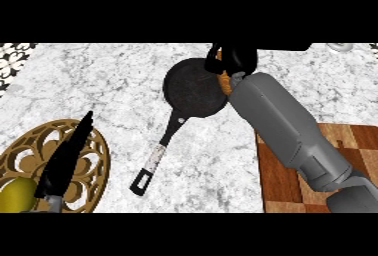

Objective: Pick the croissant from the cutting board and place it in the pan

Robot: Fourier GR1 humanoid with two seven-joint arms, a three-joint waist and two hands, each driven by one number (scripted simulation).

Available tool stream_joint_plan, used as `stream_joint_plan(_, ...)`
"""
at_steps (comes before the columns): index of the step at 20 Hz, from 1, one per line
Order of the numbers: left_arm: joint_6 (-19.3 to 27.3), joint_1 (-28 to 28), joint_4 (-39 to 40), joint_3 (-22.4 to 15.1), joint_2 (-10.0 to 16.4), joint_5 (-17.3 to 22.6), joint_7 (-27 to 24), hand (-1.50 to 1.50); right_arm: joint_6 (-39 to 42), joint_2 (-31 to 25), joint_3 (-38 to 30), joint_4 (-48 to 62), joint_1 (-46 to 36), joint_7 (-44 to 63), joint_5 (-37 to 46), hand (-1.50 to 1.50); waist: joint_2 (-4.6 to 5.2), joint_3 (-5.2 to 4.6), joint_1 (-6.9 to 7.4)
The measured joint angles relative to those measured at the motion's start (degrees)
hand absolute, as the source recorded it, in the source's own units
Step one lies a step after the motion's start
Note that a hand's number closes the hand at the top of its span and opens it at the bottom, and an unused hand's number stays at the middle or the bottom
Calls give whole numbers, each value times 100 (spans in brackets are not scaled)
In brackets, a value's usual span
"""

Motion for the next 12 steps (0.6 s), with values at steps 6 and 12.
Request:
stream_joint_plan(6,-128,-147,81,1,18,4,-41,0,213,447,-183,1417,-457,-580,-12,150,67,-2,126)
stream_joint_plan(12,-136,-294,25,-104,-66,-52,20,0,230,763,-1006,1915,-293,-868,-892,-150,143,9,280)
